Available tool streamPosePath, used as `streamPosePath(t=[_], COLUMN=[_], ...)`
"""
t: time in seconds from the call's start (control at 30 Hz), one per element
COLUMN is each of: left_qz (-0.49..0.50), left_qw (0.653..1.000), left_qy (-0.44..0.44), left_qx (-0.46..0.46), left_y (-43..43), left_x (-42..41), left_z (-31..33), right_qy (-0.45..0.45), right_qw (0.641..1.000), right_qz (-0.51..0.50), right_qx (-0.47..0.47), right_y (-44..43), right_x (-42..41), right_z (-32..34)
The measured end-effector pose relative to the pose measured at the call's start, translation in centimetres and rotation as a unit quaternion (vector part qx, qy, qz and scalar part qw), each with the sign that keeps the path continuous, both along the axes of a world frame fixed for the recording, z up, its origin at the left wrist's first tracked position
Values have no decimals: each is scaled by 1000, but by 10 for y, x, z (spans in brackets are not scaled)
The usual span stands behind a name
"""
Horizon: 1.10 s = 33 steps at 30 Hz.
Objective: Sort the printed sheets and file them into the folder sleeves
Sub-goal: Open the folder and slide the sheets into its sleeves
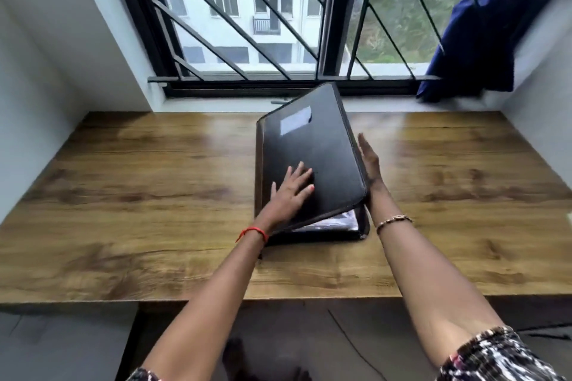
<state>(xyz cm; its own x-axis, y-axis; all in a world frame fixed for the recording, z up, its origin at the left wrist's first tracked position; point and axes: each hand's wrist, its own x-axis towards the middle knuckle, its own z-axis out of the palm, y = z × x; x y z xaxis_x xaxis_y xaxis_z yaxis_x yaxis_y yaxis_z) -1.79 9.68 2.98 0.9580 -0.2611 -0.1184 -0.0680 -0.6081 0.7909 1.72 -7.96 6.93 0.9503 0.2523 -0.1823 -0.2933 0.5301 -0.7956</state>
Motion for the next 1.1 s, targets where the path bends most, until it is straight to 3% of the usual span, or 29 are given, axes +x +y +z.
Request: streamPosePath(t=[0.1, 0.17, 0.27, 0.4, 0.57, 0.63, 0.77, 1.0, 1.1], left_qz=[-12, -26, -27, -19, -9, -7, -4, -17, -46], left_qw=[990, 977, 955, 935, 925, 925, 925, 931, 938], left_qy=[-5, -7, -25, -62, -102, -110, -120, -82, -64], left_qx=[140, 212, 294, 350, 366, 364, 359, 354, 336], left_y=[-9, -14, -18, -15, -15, -15, -15, -9, 5], left_x=[-4, -6, -7, -5, -8, -8, -6, -1, 4], left_z=[-29, -42, -57, -65, -77, -80, -85, -72, -67], right_qy=[33, 81, 76, 6, -33, -50, -60, -46, -109], right_qw=[988, 962, 918, 813, 694, 656, 617, 600, 543], right_qz=[-59, -87, -107, -141, -102, -98, -101, -101, -162], right_qx=[-139, -247, -375, -565, -712, -747, -778, -792, -816], right_y=[-35, -48, -49, -35, -23, -21, -18, -16, -5], right_x=[16, 18, 14, 7, 0, -2, 0, -2, -17], right_z=[-36, -56, -83, -98, -120, -125, -128, -122, -117])
